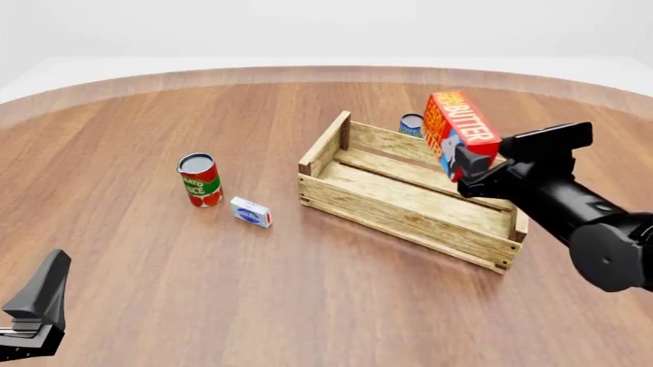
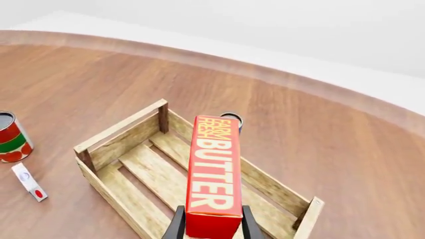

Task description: Pick up the butter and put it in the tray.

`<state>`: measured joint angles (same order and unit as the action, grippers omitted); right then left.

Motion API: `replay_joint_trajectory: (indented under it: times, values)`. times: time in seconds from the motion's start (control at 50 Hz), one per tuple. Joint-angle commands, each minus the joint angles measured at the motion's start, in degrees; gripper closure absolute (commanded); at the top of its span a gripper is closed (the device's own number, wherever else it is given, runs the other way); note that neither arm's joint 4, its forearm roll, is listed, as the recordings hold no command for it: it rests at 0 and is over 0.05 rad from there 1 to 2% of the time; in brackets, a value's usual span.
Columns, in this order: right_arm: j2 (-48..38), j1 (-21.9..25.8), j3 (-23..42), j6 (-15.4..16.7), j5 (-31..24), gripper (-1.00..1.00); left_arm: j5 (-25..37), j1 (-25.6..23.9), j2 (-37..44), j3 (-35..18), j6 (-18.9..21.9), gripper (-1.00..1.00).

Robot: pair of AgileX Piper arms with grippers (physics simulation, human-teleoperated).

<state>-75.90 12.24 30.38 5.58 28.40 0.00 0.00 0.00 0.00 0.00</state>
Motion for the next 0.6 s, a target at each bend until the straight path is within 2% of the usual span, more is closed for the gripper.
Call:
replay_joint_trajectory:
  times: [0.02,0.6]
  values:
    - [-1.8,0.8,1.7,-1.2,1.6,1.0,0.0,0.0,0.0,0.0,0.0,-1.0]
    - [-9.3,1.9,3.7,-2.0,5.5,1.0,0.0,0.0,0.0,0.0,0.0,-1.0]
